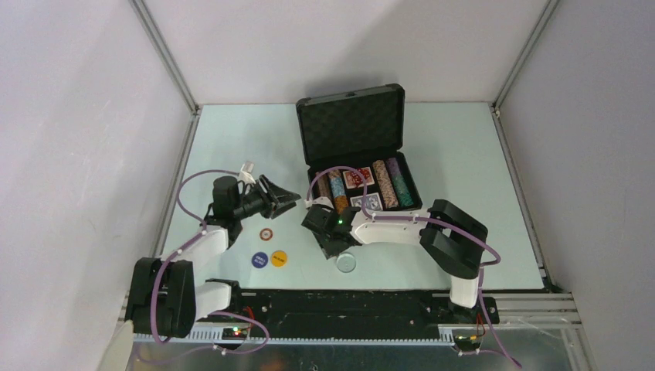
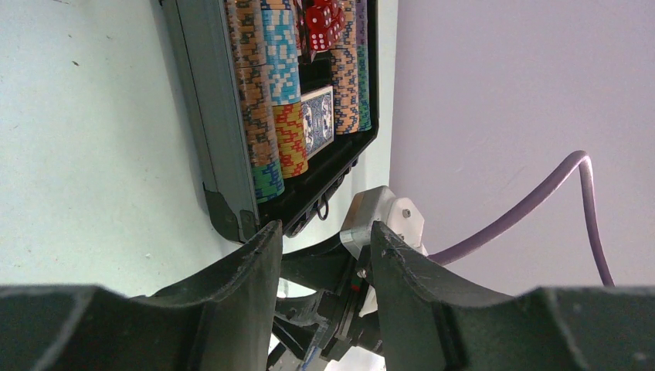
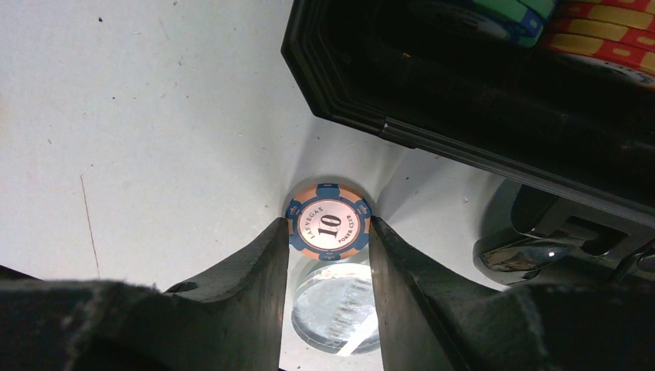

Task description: Pack up texas hold em set

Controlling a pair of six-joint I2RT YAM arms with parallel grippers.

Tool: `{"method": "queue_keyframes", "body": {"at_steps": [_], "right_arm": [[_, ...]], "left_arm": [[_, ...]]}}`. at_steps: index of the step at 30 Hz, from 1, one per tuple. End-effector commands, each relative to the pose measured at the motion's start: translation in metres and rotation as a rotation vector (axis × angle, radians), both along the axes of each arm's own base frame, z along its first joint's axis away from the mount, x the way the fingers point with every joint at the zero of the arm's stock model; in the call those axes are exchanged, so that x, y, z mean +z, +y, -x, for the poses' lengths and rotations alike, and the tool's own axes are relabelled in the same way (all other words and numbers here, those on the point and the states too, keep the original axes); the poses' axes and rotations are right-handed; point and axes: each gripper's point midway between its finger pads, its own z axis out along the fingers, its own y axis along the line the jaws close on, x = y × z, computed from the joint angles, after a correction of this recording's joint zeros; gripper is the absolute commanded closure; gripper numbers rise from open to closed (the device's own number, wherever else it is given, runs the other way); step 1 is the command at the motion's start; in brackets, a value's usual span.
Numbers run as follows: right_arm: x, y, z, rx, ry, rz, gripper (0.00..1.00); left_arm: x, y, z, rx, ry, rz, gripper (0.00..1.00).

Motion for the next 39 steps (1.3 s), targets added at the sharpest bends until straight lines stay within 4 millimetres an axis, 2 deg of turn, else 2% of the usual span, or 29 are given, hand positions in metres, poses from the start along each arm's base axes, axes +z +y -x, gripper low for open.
{"method": "queue_keyframes", "body": {"at_steps": [1, 4, 10, 16, 23, 26, 39], "right_arm": [[-0.002, 0.003, 0.000, -0.012, -0.010, 0.000, 0.58], [0.008, 0.005, -0.004, -0.013, -0.034, -0.012, 0.58], [0.052, 0.015, -0.016, -0.004, -0.094, -0.086, 0.57], [0.091, 0.014, -0.030, -0.018, -0.145, -0.155, 0.56], [0.112, 0.007, -0.058, -0.045, -0.170, -0.190, 0.55], [0.108, 0.002, -0.059, -0.055, -0.154, -0.167, 0.53], [0.046, -0.011, -0.045, -0.111, -0.064, -0.126, 0.53]], "left_arm": [[0.008, 0.000, 0.002, -0.013, -0.031, 0.013, 0.50], [0.008, 0.000, 0.002, -0.013, -0.031, 0.014, 0.50], [0.009, 0.000, 0.002, -0.014, -0.032, 0.015, 0.50], [0.009, 0.000, 0.003, -0.013, -0.032, 0.015, 0.50], [0.007, 0.000, 0.002, -0.013, -0.029, 0.012, 0.50], [0.007, 0.000, 0.002, -0.012, -0.030, 0.012, 0.50], [0.005, 0.000, 0.002, -0.015, -0.026, 0.009, 0.50]]}}
